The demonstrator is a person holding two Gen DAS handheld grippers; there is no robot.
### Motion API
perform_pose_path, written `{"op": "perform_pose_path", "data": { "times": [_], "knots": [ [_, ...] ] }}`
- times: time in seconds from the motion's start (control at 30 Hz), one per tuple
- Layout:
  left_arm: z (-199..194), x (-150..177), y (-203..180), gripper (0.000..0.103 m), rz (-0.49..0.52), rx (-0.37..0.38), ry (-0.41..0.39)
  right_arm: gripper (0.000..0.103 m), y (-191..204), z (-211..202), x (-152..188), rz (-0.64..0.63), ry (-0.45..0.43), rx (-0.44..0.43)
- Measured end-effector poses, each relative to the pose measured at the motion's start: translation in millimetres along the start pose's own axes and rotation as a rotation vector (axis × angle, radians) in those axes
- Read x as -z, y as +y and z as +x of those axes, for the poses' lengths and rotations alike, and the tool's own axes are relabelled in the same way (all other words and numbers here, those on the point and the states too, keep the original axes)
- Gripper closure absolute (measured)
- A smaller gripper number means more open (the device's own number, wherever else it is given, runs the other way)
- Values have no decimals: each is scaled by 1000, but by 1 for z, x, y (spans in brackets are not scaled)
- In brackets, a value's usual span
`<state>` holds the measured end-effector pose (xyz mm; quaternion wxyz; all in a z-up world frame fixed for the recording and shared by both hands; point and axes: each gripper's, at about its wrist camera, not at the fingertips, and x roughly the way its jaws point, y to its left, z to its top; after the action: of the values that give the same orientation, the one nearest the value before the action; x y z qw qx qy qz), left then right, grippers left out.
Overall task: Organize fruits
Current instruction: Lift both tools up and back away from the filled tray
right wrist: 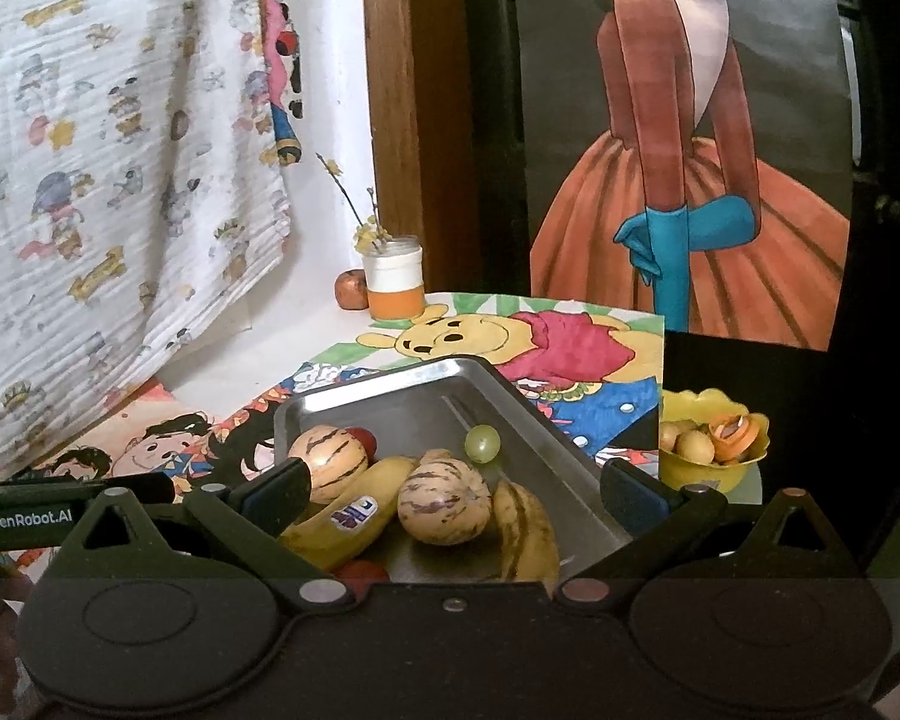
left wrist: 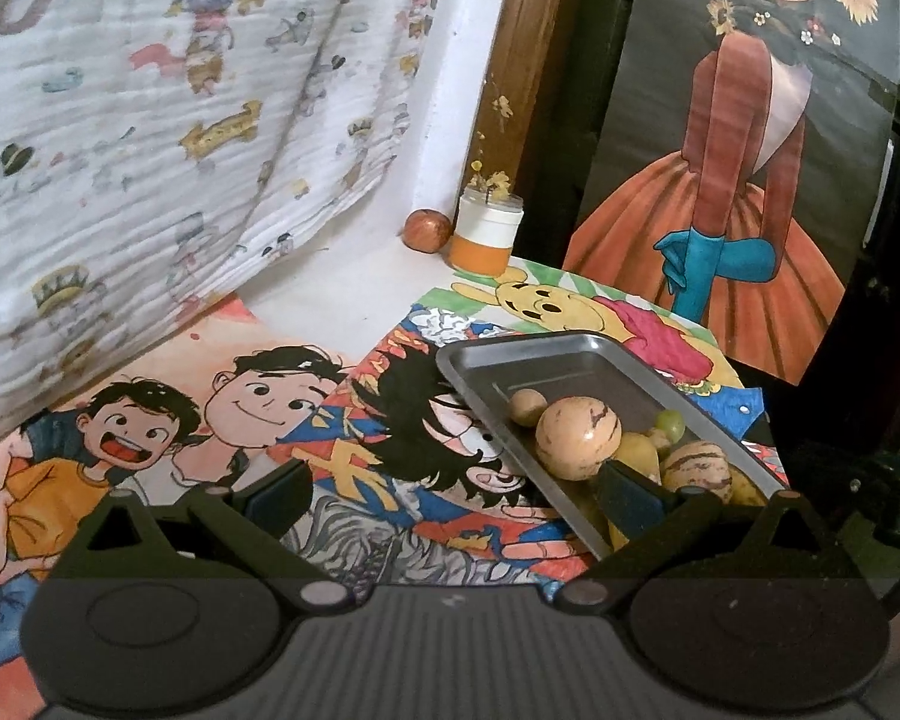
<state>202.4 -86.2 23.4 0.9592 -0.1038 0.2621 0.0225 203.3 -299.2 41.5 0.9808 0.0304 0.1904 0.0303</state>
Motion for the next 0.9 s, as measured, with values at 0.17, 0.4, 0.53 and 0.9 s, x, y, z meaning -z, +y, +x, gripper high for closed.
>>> {"op": "perform_pose_path", "data": {
  "times": [0.17,0.4,0.53,0.9],
  "knots": [
    [-10,6,2,0,-1,-9,-22,1,7,-9,6,-23,-29,26],
    [-24,11,2,0,14,-12,-49,0,13,-23,15,-18,-44,40],
    [-32,15,2,0,26,-11,-59,1,16,-31,20,-10,-47,41],
    [-48,25,6,0,25,12,-77,1,18,-51,29,0,-82,101]
  ]
}}
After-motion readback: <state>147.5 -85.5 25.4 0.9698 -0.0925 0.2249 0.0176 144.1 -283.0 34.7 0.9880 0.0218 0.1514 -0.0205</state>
